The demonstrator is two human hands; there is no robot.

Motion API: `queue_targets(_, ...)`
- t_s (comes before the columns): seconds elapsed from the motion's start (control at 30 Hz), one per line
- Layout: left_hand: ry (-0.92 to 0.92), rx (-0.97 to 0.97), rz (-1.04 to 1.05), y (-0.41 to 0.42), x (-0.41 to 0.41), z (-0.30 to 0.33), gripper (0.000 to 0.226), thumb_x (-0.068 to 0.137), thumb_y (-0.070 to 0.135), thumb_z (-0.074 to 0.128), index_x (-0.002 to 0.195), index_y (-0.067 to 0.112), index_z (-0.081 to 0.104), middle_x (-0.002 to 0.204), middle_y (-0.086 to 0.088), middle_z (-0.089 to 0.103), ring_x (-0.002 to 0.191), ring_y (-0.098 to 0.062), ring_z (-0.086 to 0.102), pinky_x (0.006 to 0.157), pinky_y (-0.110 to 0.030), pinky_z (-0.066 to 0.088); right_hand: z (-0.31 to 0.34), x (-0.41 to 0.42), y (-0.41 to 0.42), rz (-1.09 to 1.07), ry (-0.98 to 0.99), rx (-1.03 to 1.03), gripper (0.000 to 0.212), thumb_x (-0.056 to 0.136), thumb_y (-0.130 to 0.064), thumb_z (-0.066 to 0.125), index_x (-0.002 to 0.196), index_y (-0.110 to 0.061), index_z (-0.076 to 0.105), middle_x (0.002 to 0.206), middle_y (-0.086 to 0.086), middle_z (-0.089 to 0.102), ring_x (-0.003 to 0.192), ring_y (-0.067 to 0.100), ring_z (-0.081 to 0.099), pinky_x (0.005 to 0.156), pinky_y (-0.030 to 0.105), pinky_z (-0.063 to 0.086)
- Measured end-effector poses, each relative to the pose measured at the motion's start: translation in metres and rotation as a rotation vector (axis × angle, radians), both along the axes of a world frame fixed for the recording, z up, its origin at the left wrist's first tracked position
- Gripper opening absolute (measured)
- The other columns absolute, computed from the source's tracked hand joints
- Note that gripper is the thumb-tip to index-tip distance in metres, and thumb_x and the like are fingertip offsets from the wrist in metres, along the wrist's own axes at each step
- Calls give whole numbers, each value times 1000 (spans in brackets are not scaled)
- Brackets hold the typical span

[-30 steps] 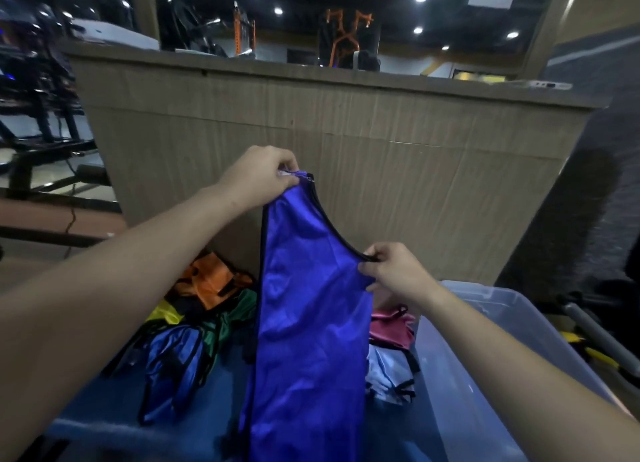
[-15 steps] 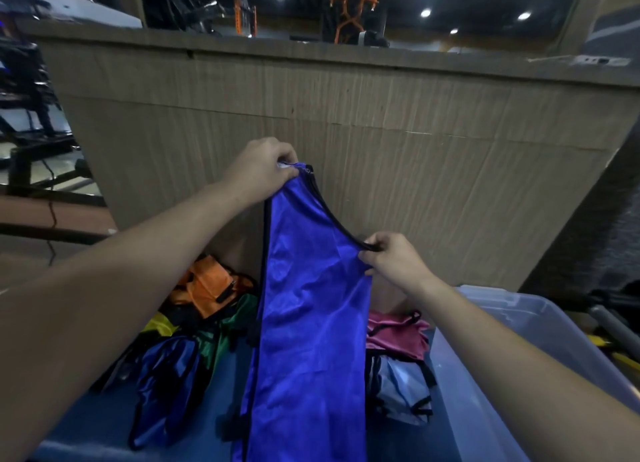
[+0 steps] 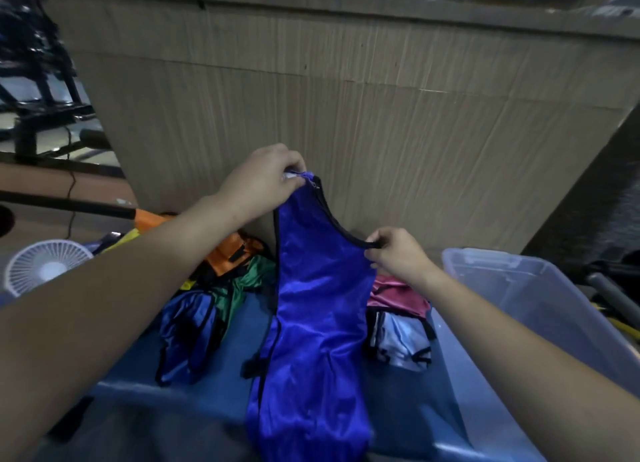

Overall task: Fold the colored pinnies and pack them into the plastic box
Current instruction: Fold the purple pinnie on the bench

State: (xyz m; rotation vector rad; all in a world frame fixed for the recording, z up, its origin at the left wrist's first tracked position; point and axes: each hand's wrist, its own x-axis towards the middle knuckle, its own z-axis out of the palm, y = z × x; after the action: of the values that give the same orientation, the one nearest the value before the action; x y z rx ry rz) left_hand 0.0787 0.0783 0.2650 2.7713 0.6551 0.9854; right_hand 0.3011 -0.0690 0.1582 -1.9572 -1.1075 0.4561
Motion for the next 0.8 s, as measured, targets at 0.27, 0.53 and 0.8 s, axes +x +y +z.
queue_targets(0.27,3,10,5,-44,-35,-35,10,93,24,65,97,16,69,94,4,56,96,-18,55,79,-36,46,-29,-24,-32,15,-138,-59,15,74,-1,70,77,-16,67,69,0,65,64,12,56,64,24,46)
queue_targets(0.53,-7,50,13,-105,-79,-83,7,93,28,63,96,23,67,96,6,58,99,-19,55,76,-41,50,-58,-49,-64,82,-218,-69,17,73,7,67,80,-8,68,76,5,69,73,20,62,62,16,43)
queue_targets(0.8,65,41,-62,-163,-110,-156,5,93,30,63,95,26,66,93,9,56,92,-15,54,59,-29,41,-99,-67,-95,98,-262,-117,36,72,9,65,69,-26,59,71,-3,63,71,18,60,69,31,47)
